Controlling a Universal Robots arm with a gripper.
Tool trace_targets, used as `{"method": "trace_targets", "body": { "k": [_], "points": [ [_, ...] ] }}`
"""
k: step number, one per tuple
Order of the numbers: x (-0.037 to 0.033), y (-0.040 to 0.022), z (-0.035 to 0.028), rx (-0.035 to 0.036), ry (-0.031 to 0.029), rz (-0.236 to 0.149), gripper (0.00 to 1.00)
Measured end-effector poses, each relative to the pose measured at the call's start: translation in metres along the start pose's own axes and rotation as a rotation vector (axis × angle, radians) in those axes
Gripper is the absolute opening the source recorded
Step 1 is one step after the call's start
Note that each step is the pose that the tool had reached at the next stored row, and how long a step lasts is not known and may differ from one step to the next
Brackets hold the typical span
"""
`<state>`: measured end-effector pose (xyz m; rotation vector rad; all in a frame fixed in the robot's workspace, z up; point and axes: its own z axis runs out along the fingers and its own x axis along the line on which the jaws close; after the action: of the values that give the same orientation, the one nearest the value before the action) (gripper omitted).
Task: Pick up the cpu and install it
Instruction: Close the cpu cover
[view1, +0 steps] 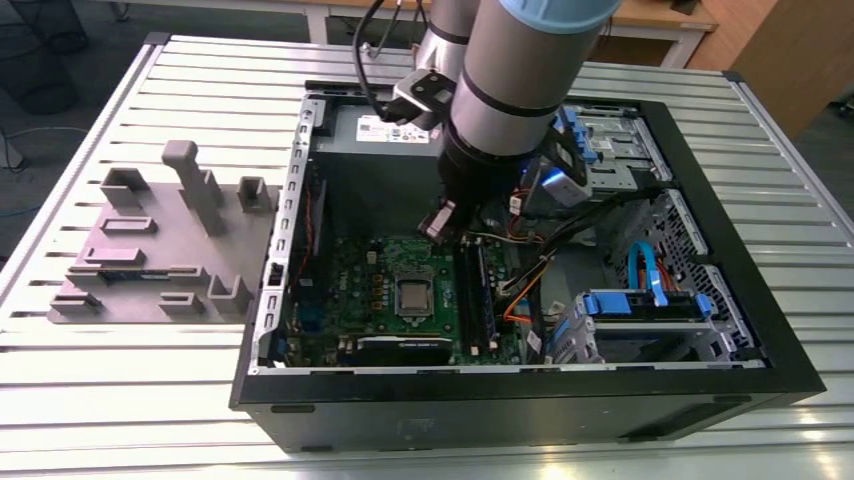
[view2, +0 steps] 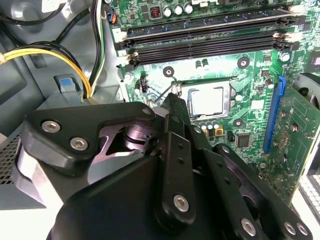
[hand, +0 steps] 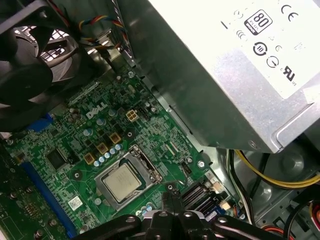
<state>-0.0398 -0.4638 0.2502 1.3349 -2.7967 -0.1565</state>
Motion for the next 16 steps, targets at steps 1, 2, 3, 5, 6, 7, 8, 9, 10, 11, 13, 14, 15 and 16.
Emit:
{"method": "trace_targets", "body": {
  "k": [1,2,3,5,6,7,8,9,10,11,13,14,15,16],
  "points": [
    [-0.0001,-0.0002,0.0,0.0,0.0,0.0,0.1],
    [-0.0003,-0.0003,0.0,0.0,0.0,0.0,0.1],
    [-0.0004,-0.0005,0.0,0.0,0.0,0.0,0.1],
    [-0.0007,-0.0008,-0.0001,0.0,0.0,0.0,0.1],
    [-0.0008,-0.001,-0.0001,0.0,0.0,0.0,0.1],
    [-0.0009,-0.0012,-0.0001,0.0,0.0001,0.0,0.1],
    [-0.0011,-0.0013,-0.0002,0.0,0.0001,0.0,0.1],
    [-0.0012,-0.0015,-0.0001,0.0,0.0,0.0,0.1],
    [-0.0013,-0.0016,-0.0002,0.0,0.0,0.0,0.1],
    [-0.0015,-0.0018,-0.0002,0.0,0.0,0.0,0.1],
    [-0.0017,-0.0021,-0.0002,0.0,0.0,0.0,0.1],
    [-0.0019,-0.0023,-0.0003,0.0,0.0001,0.0,0.1],
    [-0.002,-0.0025,-0.0003,0.0,0.0001,0.0,0.1],
    [-0.0021,-0.0026,-0.0003,0.0,0.0001,0.0,0.1]
  ]
}}
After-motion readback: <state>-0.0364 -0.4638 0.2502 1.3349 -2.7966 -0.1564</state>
